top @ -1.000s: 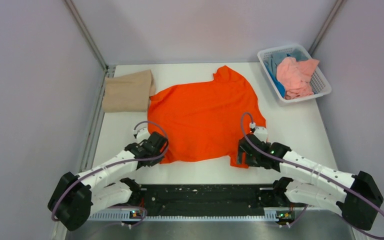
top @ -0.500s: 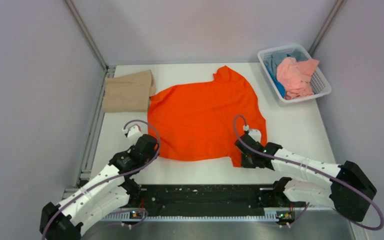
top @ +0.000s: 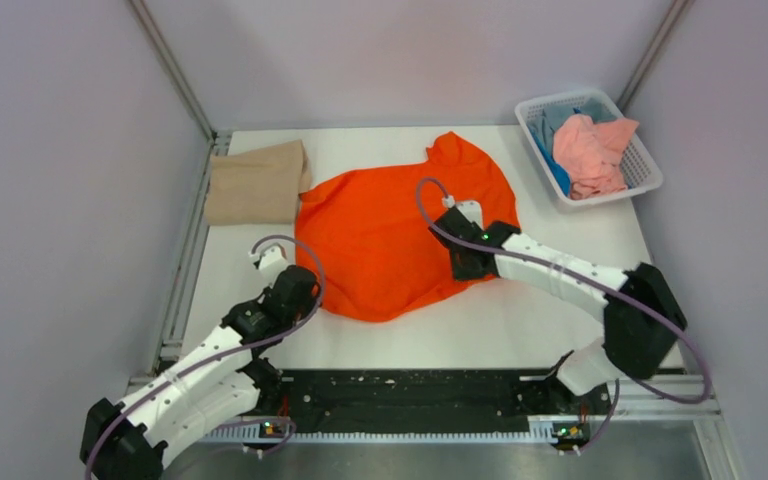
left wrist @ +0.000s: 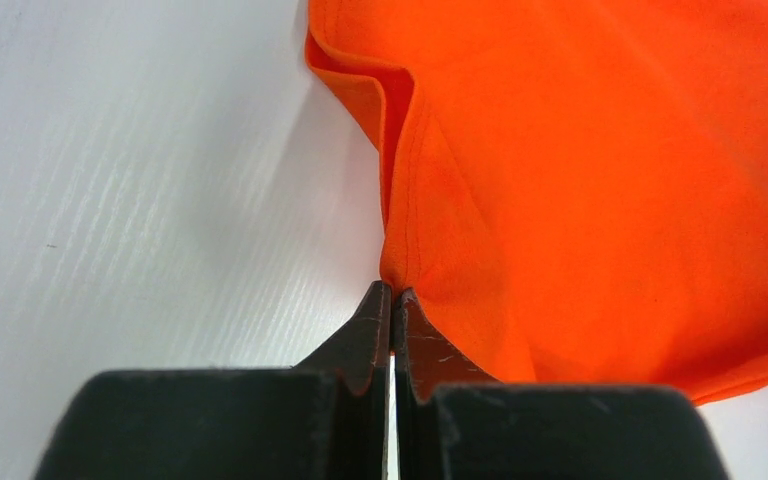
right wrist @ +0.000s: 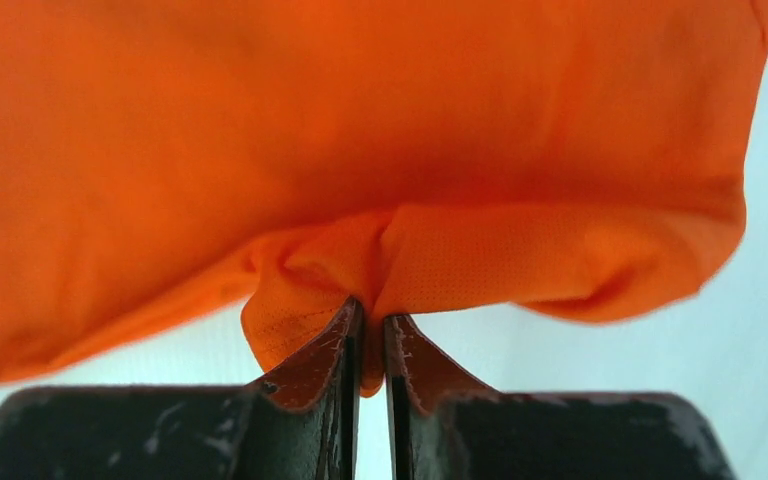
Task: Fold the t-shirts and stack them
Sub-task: Grab the side of the flattened tshirt closest away from the robot with both arms
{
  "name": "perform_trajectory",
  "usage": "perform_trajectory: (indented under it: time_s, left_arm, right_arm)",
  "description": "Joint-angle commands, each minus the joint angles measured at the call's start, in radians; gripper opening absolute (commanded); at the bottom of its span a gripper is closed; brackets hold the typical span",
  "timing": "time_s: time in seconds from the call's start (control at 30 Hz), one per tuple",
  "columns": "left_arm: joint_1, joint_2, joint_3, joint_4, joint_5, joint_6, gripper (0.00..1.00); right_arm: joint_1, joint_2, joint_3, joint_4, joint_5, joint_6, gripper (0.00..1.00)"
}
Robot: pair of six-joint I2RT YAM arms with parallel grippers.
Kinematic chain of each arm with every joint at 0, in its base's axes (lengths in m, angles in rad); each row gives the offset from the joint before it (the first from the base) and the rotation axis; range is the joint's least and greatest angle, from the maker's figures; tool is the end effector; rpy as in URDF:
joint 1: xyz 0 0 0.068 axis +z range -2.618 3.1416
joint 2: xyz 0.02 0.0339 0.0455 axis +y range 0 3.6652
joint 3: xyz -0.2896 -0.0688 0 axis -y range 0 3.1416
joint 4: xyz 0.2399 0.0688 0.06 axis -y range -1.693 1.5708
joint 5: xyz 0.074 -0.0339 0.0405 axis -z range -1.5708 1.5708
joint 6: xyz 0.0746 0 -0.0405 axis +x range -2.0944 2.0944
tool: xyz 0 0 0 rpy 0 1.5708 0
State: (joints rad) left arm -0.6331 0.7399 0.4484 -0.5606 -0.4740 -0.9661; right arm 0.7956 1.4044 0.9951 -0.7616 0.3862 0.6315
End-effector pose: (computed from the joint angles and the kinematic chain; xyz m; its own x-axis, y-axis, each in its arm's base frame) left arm 0.1375 -0.0587 0.1916 -0.5787 -0.4832 -0.6569 -0.3377 0.8752 -0.3463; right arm 0.2102 0.1744 0.2269 -0.8504 -0.0865 -0.5191 -0.0707 0.9962 -0.0502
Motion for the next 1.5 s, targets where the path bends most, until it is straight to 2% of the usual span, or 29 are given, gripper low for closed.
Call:
perform_trajectory:
  time_s: [0.0,0.07,0.13,0.17,0.27,0.43,0.5,0.6,0.77,1.07,1.17,1.3,1.47]
  left_arm:
    - [0.002,0.029,0.016,0.091,-0.006,0.024,0.00]
    - [0.004,0.052,0.024,0.097,0.002,0.026,0.00]
    - [0.006,0.073,0.031,0.096,0.006,0.027,0.00]
    - [0.006,0.081,0.034,0.094,0.003,0.025,0.00]
    - [0.006,0.094,0.036,0.091,-0.001,0.023,0.00]
    - [0.008,0.097,0.040,0.089,-0.010,0.028,0.00]
    - [0.008,0.096,0.039,0.083,-0.017,0.030,0.00]
    - [0.010,0.093,0.042,0.071,-0.023,0.029,0.00]
    - [0.011,0.087,0.039,0.064,-0.033,0.027,0.00]
    - [0.012,0.088,0.040,0.053,-0.038,0.022,0.00]
    - [0.014,0.086,0.041,0.047,-0.043,0.020,0.00]
    - [0.014,0.078,0.043,0.035,-0.055,0.015,0.00]
    - [0.014,0.062,0.041,0.014,-0.059,-0.009,0.00]
  right_arm:
    - [-0.051,0.228,0.231,0.022,0.099,-0.204,0.14]
    - [-0.079,0.356,0.344,0.019,0.126,-0.231,0.27]
    - [-0.086,0.425,0.435,0.002,0.157,-0.239,0.52]
    - [-0.086,0.436,0.464,-0.008,0.170,-0.237,0.57]
    - [-0.087,0.376,0.414,0.038,0.173,-0.245,0.65]
    - [-0.088,0.166,0.147,0.191,0.097,-0.308,0.67]
    - [-0.088,0.109,0.045,0.286,-0.007,-0.393,0.65]
    - [-0.088,0.117,-0.009,0.307,-0.091,-0.445,0.63]
    - [-0.088,0.198,0.036,0.310,-0.024,-0.469,0.62]
    - [-0.089,0.323,0.098,0.297,-0.004,-0.465,0.58]
    - [-0.089,0.328,0.097,0.289,0.035,-0.434,0.47]
    - [-0.091,0.282,0.091,0.273,0.100,-0.395,0.18]
    - [-0.091,0.154,0.032,0.204,0.139,-0.306,0.01]
